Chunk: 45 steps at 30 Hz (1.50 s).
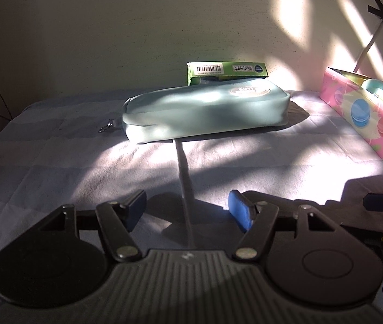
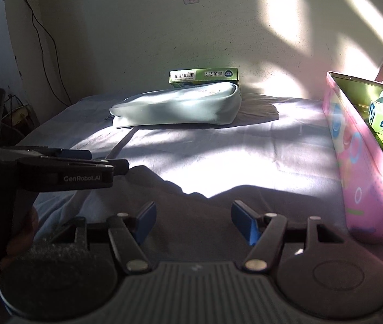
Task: Organize objects
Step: 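Withdraw both grippers and move toward the light-blue pencil case, then close both grippers on the light-blue pencil case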
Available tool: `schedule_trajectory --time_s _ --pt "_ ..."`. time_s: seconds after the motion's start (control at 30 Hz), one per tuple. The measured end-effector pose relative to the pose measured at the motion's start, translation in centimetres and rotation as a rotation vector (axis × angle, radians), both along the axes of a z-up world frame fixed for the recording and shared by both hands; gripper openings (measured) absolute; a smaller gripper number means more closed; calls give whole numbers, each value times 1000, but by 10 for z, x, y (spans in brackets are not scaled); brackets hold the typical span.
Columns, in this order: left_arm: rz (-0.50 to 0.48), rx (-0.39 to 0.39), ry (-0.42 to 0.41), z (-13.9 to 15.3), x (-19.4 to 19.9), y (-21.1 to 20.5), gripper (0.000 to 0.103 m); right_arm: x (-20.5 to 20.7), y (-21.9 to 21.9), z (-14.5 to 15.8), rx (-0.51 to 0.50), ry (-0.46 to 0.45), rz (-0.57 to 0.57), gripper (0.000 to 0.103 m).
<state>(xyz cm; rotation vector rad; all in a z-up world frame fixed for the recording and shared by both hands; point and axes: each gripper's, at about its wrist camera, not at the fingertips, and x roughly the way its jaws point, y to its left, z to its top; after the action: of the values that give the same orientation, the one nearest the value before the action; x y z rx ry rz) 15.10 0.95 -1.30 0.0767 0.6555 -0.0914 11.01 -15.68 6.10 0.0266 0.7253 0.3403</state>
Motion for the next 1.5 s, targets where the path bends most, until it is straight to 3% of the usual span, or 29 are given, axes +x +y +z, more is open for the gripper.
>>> schedule_trajectory --time_s 0.37,0.63,0.73,0.83,0.87,0.9,1.1,1.3,1.5 --pt "67 -101 9 3 9 29 70 43 8 -2 35 5 12 63" --pt "129 -187 13 5 13 49 70 138 -29 11 313 2 -155 72" --pt "135 -198 11 6 13 50 70 174 -32 4 369 46 -209 72" --pt "139 -200 11 5 14 52 71 203 -37 -13 442 160 -245 72" --pt "141 -200 11 5 15 52 71 206 -39 -19 477 196 -243 64" --pt "142 -201 11 5 15 52 71 204 -40 -21 501 207 -243 52" --pt "181 -220 -29 9 11 58 74 152 -36 -10 475 172 -195 38" --pt "259 -298 -113 16 1 80 75 84 -49 -4 452 163 -147 32" --pt "157 -281 -165 23 -6 64 76 10 -86 6 423 154 -153 29"
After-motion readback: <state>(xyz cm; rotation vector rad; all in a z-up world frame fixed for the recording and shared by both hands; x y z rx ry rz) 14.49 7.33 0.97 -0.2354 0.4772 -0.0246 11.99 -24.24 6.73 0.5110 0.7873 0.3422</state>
